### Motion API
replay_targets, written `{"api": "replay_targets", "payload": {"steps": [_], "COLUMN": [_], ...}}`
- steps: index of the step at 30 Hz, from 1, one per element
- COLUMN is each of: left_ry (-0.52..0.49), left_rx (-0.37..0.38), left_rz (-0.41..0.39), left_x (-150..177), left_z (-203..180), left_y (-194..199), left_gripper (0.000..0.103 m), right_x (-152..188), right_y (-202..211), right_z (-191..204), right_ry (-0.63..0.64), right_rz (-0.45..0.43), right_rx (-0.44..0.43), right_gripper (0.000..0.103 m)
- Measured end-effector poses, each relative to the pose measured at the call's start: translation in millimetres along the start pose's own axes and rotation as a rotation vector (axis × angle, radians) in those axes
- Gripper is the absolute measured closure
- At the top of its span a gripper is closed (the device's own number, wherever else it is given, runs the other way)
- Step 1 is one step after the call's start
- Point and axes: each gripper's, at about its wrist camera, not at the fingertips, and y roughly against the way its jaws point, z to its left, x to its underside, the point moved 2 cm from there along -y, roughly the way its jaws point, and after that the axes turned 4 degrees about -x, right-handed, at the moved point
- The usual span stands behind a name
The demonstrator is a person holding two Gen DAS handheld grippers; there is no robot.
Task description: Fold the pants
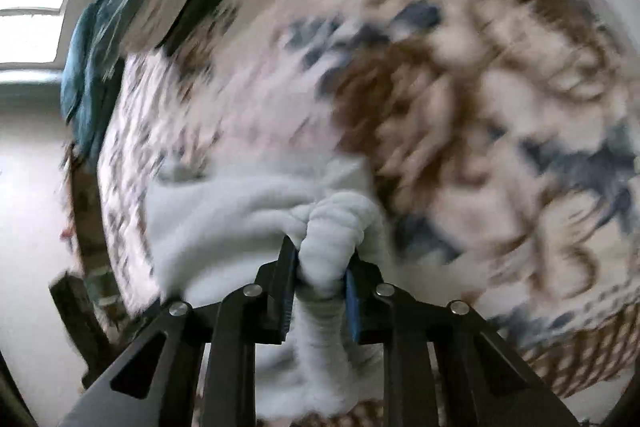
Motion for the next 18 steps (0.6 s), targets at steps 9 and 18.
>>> {"api": "replay_targets", "payload": {"steps": [9, 18], "left_ry": [0.057, -0.005], "left_rx": [-0.001, -0.094], "left_rz": [-0.005, -0.051], "left_x": [-11.3, -33.3], "left_z": [-4.0, 0.4], "left_y": [15.1, 18.3], "left_gripper": [0.0, 0.0], "right_x": [9.7, 101.4], "right_y": [7.0, -46.2], "right_z": [-13.9, -29.6], "right_ry": [-0.03, -0.145], "right_rz": [0.061, 0.197], "right_rx": [-0.192, -0.265], "right_gripper": [0.019, 0.062]}}
